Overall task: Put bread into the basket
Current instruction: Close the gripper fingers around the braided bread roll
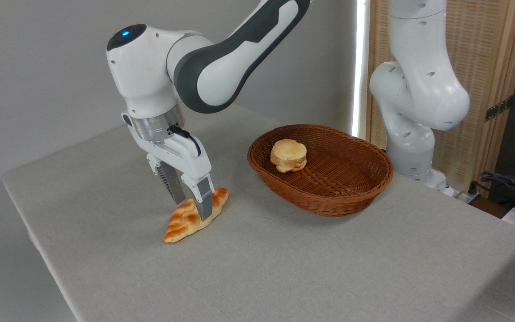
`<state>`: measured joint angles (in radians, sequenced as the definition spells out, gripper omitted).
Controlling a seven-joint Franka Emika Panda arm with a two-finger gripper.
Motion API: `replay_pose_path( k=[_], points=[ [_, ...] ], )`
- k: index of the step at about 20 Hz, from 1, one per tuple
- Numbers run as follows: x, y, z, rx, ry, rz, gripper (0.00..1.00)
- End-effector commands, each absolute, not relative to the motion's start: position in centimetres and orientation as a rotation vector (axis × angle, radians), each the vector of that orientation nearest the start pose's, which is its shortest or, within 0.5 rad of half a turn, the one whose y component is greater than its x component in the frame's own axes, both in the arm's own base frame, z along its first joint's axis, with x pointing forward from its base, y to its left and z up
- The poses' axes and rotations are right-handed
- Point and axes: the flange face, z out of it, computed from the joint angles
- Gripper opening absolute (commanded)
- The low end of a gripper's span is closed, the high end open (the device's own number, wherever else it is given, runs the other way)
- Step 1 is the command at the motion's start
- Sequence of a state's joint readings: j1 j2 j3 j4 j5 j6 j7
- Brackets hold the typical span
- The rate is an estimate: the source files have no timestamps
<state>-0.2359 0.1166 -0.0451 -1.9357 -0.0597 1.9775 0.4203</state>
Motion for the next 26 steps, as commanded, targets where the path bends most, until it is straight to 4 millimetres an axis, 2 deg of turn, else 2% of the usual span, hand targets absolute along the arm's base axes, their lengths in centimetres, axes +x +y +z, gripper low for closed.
replay_pose_path(
  k=[1,5,9,11,12,13,26],
  points=[
    [55.7,-16.1,42.0,-3.04,1.049,0.095,1.0],
    [55.7,-16.2,41.0,-3.033,1.063,0.129,1.0],
    [55.8,-16.3,40.9,-3.033,1.066,0.129,0.99],
    [55.8,-16.3,41.0,-3.031,1.071,0.127,0.77],
    [55.8,-16.3,41.0,-3.029,1.075,0.122,0.61],
    [55.8,-16.3,41.2,-3.026,1.084,0.114,0.51],
    [55.8,-15.9,41.3,-3.024,1.092,0.123,0.52]
  ],
)
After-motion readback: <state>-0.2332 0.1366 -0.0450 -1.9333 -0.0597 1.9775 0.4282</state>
